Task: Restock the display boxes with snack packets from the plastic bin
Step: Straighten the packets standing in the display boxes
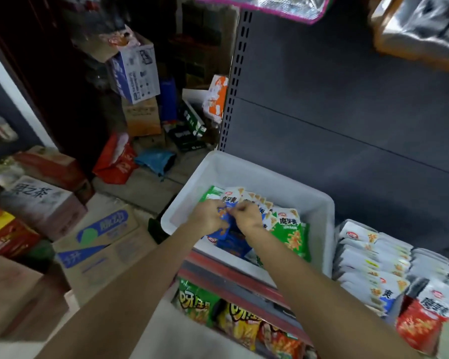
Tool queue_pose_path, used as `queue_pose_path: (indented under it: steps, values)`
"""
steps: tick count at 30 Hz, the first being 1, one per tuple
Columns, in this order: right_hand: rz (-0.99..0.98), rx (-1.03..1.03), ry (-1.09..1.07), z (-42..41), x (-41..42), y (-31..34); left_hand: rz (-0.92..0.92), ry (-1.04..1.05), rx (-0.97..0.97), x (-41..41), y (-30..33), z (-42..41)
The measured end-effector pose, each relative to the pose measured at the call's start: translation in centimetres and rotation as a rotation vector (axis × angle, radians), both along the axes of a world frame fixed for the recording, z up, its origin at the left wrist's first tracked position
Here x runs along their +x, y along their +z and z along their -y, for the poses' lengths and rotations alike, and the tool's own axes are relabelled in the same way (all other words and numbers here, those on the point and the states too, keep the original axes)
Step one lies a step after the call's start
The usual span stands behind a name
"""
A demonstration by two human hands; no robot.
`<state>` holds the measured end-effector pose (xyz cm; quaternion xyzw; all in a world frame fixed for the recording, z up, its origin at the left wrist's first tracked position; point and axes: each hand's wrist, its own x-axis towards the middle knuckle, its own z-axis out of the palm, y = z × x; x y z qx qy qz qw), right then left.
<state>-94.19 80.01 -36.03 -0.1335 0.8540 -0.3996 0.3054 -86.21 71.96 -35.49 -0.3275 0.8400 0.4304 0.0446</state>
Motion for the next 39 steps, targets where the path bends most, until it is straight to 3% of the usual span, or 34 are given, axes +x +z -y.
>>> queue_pose_path:
  steps: [2,5,13,21,29,39]
  values:
    - [0.13,-0.118,-0.141,-0.6,0.2,0.5,-0.128,0.023,0.02,0.7,0.9,-0.8]
    - [0.219,-0.271,-0.173,-2.3,0.4,2.4,-0.293,0.073,0.014,1.4,2.3,-1.4]
    - [0.015,-0.409,-0.148,-9.8,-2.4,7.3,-0.535,0.138,0.206,-1.0,6.9,-6.1]
    - [-0.147,-0.442,-0.253,-22.7,-6.6,9.5,-0.538,-0.03,0.359,-6.7,8.7,-16.7]
    - [-0.268,-0.385,-0.297,-32.1,-11.1,9.2,-0.542,-0.108,0.135,-12.5,8.3,-25.0]
    - [-0.329,-0.292,-0.198,-33.6,-14.1,7.9,-0.43,-0.1,-0.012,-15.7,8.2,-26.7]
